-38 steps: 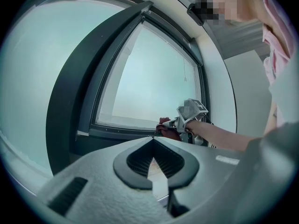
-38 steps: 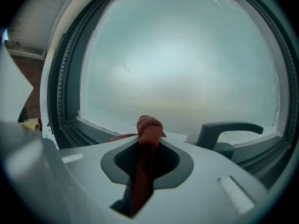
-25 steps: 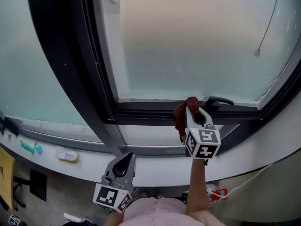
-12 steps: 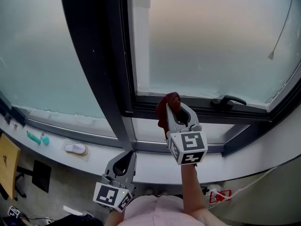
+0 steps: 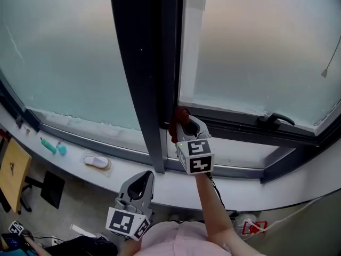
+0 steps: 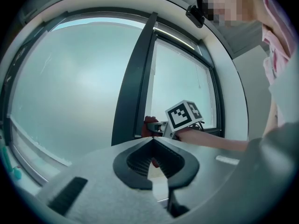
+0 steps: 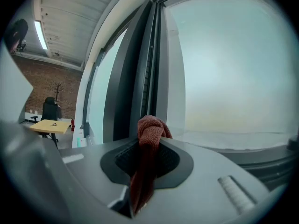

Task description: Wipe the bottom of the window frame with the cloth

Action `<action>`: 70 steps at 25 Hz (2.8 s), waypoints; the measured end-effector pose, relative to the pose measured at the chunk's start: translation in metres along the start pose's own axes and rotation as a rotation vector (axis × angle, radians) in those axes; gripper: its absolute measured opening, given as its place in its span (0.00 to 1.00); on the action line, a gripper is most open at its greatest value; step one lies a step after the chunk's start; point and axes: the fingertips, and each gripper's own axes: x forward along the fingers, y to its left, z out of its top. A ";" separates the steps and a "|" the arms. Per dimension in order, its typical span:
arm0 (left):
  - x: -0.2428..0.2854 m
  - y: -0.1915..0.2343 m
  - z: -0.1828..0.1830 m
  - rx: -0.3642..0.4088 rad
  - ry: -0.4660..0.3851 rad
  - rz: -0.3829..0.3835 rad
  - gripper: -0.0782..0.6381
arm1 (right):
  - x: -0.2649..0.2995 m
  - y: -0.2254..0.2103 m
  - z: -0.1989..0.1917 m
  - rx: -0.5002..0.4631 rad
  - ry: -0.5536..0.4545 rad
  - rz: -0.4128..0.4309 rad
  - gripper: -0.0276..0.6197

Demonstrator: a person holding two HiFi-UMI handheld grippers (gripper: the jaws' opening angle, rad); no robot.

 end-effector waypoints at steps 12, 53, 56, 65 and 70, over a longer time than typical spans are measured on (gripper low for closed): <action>-0.006 0.010 0.002 0.002 -0.001 0.008 0.10 | 0.013 0.000 -0.011 0.007 0.024 -0.042 0.14; 0.023 -0.044 0.001 0.013 -0.003 -0.079 0.10 | -0.034 -0.069 -0.024 0.027 0.049 -0.122 0.14; 0.029 -0.051 -0.001 0.017 0.001 -0.094 0.10 | -0.040 -0.075 -0.025 0.032 0.042 -0.123 0.14; 0.049 -0.072 -0.003 0.025 0.011 -0.138 0.10 | -0.056 -0.095 -0.031 0.042 -0.013 -0.107 0.14; 0.058 -0.082 -0.005 0.022 0.015 -0.162 0.10 | -0.061 -0.103 -0.033 0.042 -0.007 -0.109 0.14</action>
